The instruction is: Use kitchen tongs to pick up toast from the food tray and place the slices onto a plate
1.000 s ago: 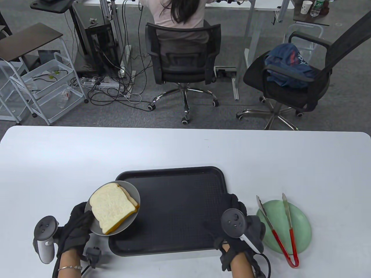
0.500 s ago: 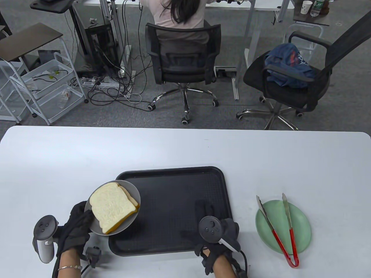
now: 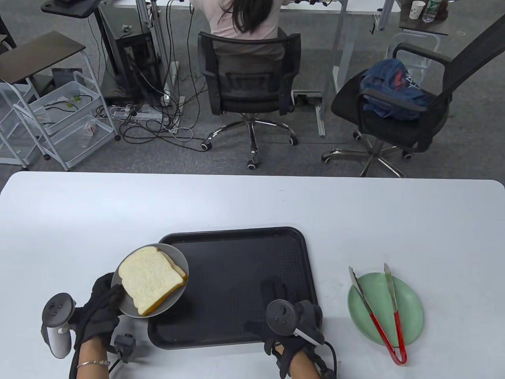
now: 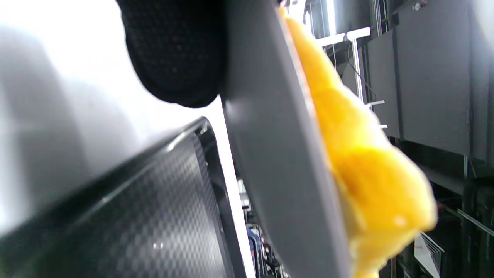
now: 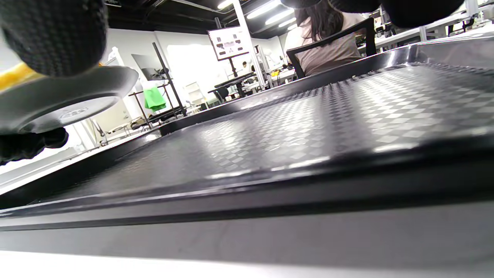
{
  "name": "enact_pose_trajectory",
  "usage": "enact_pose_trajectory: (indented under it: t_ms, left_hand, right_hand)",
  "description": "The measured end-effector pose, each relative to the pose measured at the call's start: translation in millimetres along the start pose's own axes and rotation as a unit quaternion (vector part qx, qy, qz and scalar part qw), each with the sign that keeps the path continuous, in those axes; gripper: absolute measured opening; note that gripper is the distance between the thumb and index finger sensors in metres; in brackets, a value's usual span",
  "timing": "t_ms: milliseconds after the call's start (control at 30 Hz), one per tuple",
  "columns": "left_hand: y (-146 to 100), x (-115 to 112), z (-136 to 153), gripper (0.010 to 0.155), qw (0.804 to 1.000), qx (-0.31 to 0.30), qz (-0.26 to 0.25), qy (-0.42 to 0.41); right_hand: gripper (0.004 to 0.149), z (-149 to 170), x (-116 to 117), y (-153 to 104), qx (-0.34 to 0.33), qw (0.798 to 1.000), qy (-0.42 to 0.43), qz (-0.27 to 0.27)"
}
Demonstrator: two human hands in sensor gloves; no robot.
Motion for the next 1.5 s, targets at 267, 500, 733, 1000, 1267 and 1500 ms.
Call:
enact_pose_trajectory:
  t_ms: [267,500,733,1000,1267,1500]
  left_hand:
    - [-6,20,13,0.064,0.996,0.039,-0.076,-0.039]
    - [-11,30,24,0.068,0.985,0.083,-0.143,-0.038]
    - [-12,36,29,0.070,0.981,0.097,-0.163,-0.042]
    - [-12,36,29,0.070,0.978,0.112,-0.175,-0.020]
    - [-11,34,27,0.071,0.978,0.121,-0.167,-0.023]
    - [-11,31,17,0.073,0.981,0.104,-0.163,-0.010]
  right_hand:
    - [0.104,-2,1,0,-0.008,1.000,-0.001,-0.004]
    - [0.104,-3,1,0,-0.012,1.000,0.001,-0.004]
    - [0.104,-3,2,0,-0.012,1.000,0.002,-0.009]
    - [0.104,-3,2,0,-0.014,1.000,0.008,-0.008]
    - [0.104,-5,4,0,-0.019,1.000,0.017,-0.014]
    - [0.104,-6,4,0,-0.021,0.999,0.016,-0.019]
Point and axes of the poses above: the tracker on the back of each hand, its own z axis roughly to the little-finger side, its own y axis roughly from the wrist to the fingertips, x = y × z, the point moved 1 cm from there along y, roughly from the wrist to the fingertips, and after that the axes turned 3 degrees about z, right-handed, at the moved point
